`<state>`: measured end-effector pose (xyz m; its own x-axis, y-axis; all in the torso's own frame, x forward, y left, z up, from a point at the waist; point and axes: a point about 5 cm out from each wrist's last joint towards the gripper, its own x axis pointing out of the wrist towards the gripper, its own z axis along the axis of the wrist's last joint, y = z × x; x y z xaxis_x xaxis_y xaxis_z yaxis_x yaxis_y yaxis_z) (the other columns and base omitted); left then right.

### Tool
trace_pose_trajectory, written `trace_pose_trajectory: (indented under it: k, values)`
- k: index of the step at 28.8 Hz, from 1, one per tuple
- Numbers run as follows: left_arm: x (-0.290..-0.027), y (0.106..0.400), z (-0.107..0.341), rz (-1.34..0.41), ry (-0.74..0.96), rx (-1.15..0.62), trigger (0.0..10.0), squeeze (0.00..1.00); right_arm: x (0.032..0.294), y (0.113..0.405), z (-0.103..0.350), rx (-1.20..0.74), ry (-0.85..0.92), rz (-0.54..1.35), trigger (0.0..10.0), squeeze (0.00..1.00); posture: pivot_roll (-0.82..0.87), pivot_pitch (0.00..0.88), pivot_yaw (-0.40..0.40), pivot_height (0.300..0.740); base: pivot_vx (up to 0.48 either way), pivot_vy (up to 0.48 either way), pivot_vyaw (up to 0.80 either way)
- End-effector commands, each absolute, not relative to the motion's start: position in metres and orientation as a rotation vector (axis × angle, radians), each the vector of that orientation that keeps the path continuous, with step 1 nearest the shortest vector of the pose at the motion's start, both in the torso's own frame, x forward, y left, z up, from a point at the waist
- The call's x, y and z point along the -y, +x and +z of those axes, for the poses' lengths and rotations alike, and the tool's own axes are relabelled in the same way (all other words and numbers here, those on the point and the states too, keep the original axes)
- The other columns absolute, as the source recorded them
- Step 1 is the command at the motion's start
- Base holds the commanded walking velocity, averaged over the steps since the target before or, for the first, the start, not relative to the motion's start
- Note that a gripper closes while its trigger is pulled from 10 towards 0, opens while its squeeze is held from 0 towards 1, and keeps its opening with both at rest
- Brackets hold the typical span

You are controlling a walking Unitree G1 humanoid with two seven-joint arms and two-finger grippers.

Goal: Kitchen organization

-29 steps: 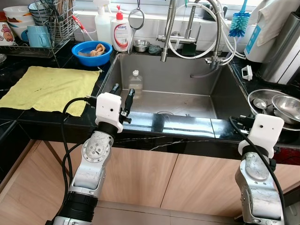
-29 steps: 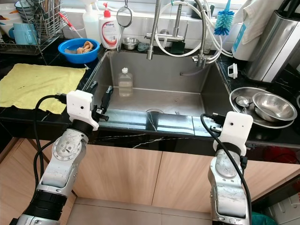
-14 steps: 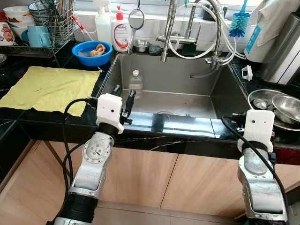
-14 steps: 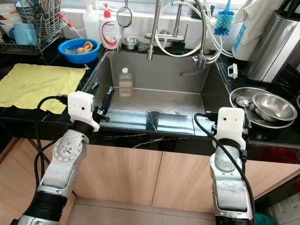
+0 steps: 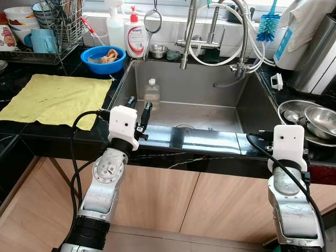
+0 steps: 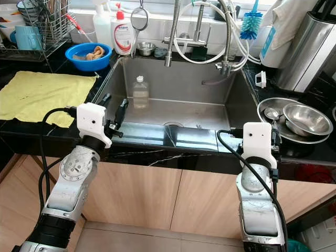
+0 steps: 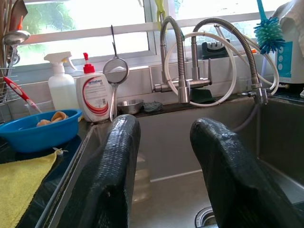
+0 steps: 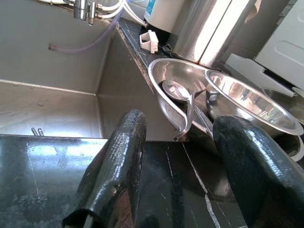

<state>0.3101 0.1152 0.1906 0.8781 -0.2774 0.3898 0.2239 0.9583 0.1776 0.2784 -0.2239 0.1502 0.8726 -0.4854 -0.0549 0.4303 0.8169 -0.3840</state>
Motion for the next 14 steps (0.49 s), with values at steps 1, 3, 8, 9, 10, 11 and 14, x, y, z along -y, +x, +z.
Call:
trace_pose_trajectory:
  k: [1, 3, 8, 9, 10, 11, 14]
  values:
    - [-0.1135, 0.3094, 0.1920, -0.271, 0.135, 0.426, 10.0, 0.00, 0.2290, 0.2781, 0.1506, -0.166, -0.353, -0.518, 10.0, 0.00, 0.03, 0.000, -0.056, 0.740, 0.000, 0.000, 0.00]
    - [-0.1135, 0.3094, 0.1921, -0.270, 0.135, 0.427, 10.0, 0.00, 0.2296, 0.2779, 0.1499, -0.169, -0.345, -0.522, 10.0, 0.00, 0.03, 0.000, -0.056, 0.740, 0.000, 0.000, 0.00]
    - [-0.1131, 0.3101, 0.1923, -0.271, 0.135, 0.427, 10.0, 0.00, 0.2310, 0.2810, 0.1511, -0.167, -0.339, -0.519, 10.0, 0.00, 0.02, 0.000, -0.051, 0.740, 0.000, 0.000, 0.00]
    - [-0.1129, 0.3103, 0.1924, -0.271, 0.135, 0.427, 10.0, 0.00, 0.2315, 0.2821, 0.1519, -0.165, -0.338, -0.519, 10.0, 0.00, 0.02, 0.000, -0.051, 0.740, 0.000, 0.000, 0.00]
    - [-0.1127, 0.3105, 0.1926, -0.271, 0.135, 0.428, 10.0, 0.00, 0.2325, 0.2836, 0.1536, -0.159, -0.340, -0.521, 10.0, 0.00, 0.02, 0.000, -0.051, 0.740, 0.000, 0.000, 0.00]
    - [-0.1127, 0.3106, 0.1928, -0.271, 0.134, 0.428, 10.0, 0.00, 0.2332, 0.2845, 0.1548, -0.155, -0.340, -0.523, 10.0, 0.00, 0.02, 0.000, -0.051, 0.740, 0.000, 0.000, 0.00]
    - [-0.1129, 0.3105, 0.1930, -0.271, 0.138, 0.430, 10.0, 0.00, 0.2365, 0.2869, 0.1579, -0.146, -0.345, -0.528, 10.0, 0.00, 0.03, 0.000, -0.051, 0.740, 0.000, 0.000, 0.00]
